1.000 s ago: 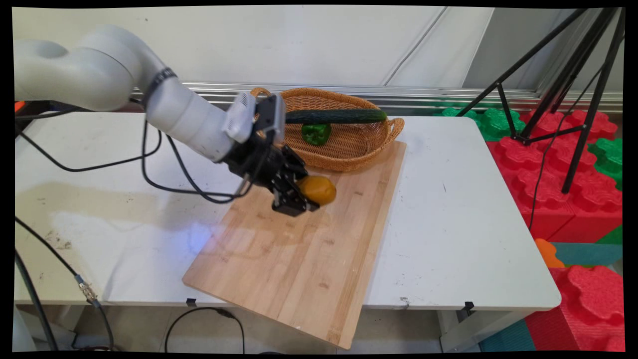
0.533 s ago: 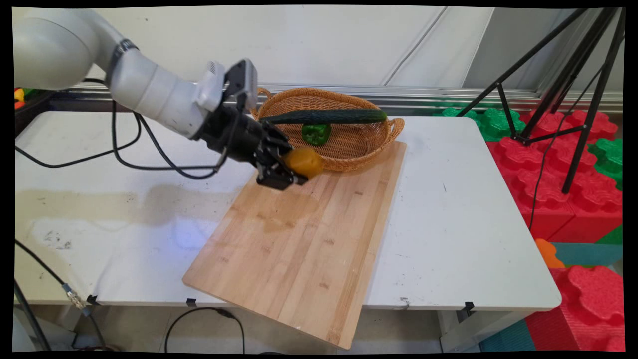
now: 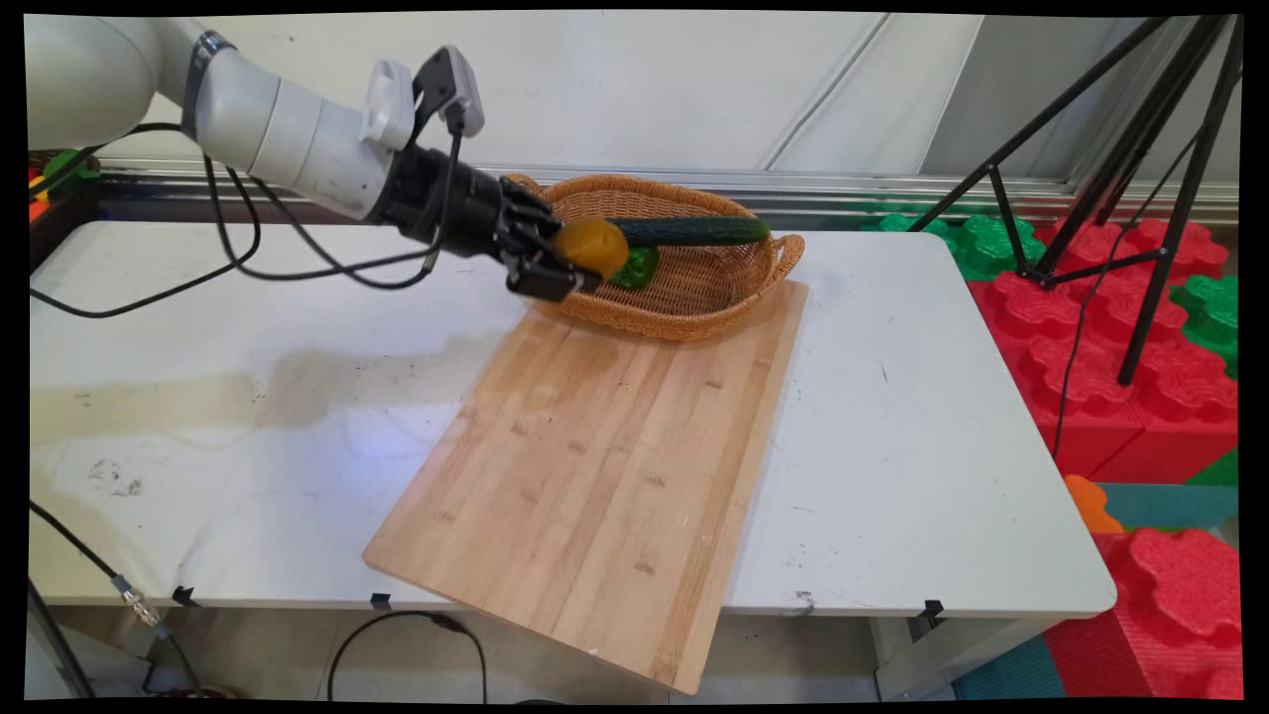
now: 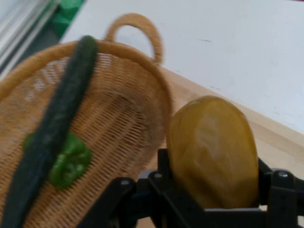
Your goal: Place the picked object in the vegetable basket
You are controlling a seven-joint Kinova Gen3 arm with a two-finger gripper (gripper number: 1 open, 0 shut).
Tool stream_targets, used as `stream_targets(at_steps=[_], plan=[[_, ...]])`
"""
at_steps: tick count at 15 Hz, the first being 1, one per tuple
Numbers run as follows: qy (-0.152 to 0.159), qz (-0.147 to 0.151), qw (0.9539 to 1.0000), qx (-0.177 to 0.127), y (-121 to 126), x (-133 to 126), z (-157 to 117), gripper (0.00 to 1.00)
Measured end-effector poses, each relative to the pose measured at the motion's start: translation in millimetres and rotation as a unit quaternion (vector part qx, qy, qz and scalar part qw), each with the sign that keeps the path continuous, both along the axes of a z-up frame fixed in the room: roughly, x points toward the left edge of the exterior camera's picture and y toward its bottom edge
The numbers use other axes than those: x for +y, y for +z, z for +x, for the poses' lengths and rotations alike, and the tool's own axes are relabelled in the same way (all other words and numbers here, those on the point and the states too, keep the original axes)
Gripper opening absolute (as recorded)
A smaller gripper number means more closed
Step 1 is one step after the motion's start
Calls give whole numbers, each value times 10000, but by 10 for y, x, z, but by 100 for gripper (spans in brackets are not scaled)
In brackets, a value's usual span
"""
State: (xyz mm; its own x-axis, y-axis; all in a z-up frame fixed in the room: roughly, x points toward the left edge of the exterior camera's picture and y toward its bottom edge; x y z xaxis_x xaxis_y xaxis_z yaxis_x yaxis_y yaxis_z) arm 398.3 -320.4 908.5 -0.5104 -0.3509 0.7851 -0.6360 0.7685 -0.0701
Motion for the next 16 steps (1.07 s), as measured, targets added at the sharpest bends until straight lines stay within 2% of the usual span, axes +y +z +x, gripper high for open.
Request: stream_targets(at_steps=[6,16], plan=[[283,-131,9995,67,-100,-311,60,0],[521,-51,9986,-8,-610,-891,-180,0]])
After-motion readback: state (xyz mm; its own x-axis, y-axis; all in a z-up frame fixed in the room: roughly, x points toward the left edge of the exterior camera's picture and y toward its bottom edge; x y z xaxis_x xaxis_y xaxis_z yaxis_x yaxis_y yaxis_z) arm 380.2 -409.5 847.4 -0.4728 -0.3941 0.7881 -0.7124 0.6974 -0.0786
